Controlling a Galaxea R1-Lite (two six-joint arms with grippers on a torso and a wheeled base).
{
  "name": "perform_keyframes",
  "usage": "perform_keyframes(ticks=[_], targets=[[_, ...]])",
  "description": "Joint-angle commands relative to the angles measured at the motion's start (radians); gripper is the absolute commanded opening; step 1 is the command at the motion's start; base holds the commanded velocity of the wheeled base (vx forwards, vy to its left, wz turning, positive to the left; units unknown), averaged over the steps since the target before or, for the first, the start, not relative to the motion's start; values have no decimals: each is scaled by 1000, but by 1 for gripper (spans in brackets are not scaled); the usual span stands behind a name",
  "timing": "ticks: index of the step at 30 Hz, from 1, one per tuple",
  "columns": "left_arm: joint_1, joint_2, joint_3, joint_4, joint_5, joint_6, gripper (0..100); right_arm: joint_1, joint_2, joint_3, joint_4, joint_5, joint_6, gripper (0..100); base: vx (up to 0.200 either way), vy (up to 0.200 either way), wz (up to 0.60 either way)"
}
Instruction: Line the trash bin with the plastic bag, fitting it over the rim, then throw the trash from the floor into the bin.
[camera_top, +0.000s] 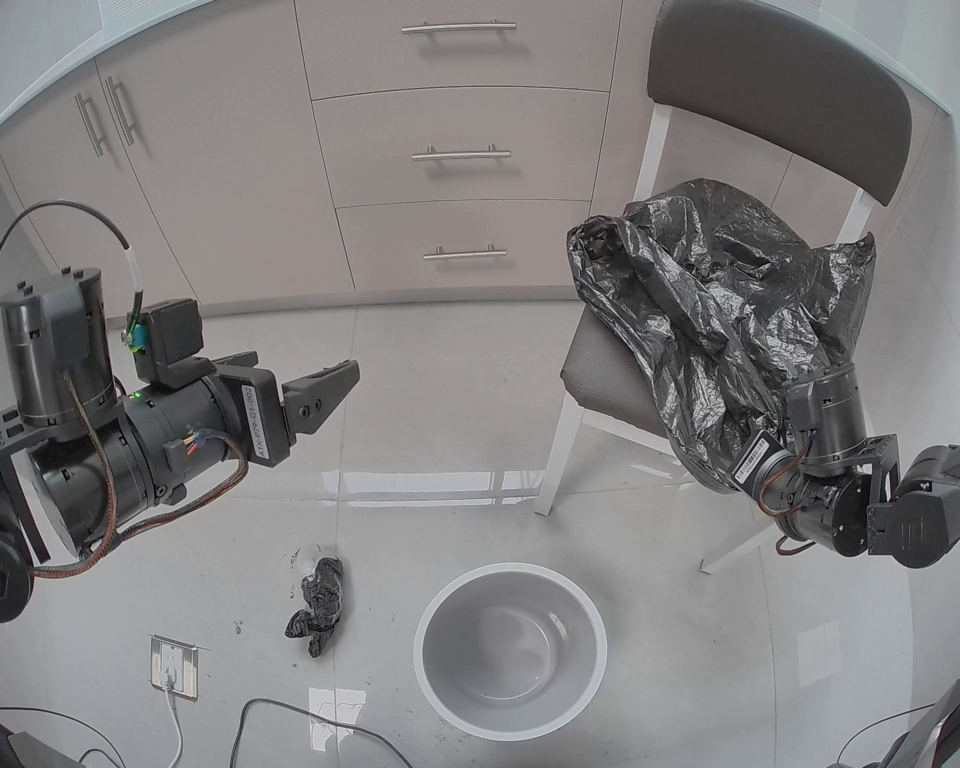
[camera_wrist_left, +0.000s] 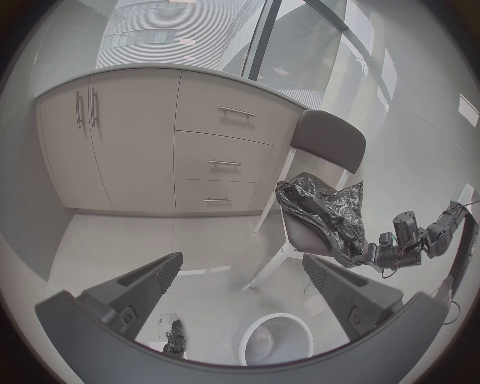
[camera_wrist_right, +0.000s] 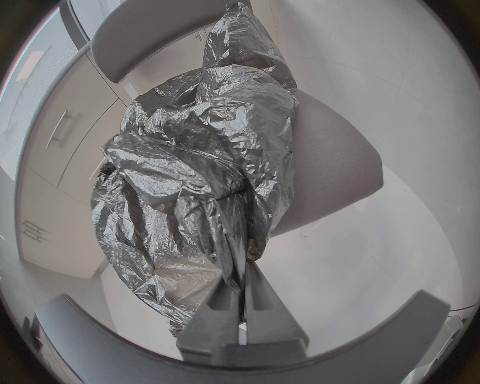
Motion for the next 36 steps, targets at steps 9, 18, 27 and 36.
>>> perform_keyframes(ticks=[9, 18, 27, 36], targets=[[-26, -86, 53, -8, 4, -9, 100, -183, 60, -438, 205, 191, -6, 0, 0, 0, 0], [-31, -164, 85, -12, 1, -9, 100, -225, 102, -608, 202, 240, -8, 0, 0, 0, 0], [-43, -271, 129, -2, -2, -11, 100, -217, -15, -549, 184, 404, 17, 0, 0, 0, 0], [-46, -278, 160, -5, -4, -9, 100, -251, -115, -446, 63, 738, 121, 0, 0, 0, 0]])
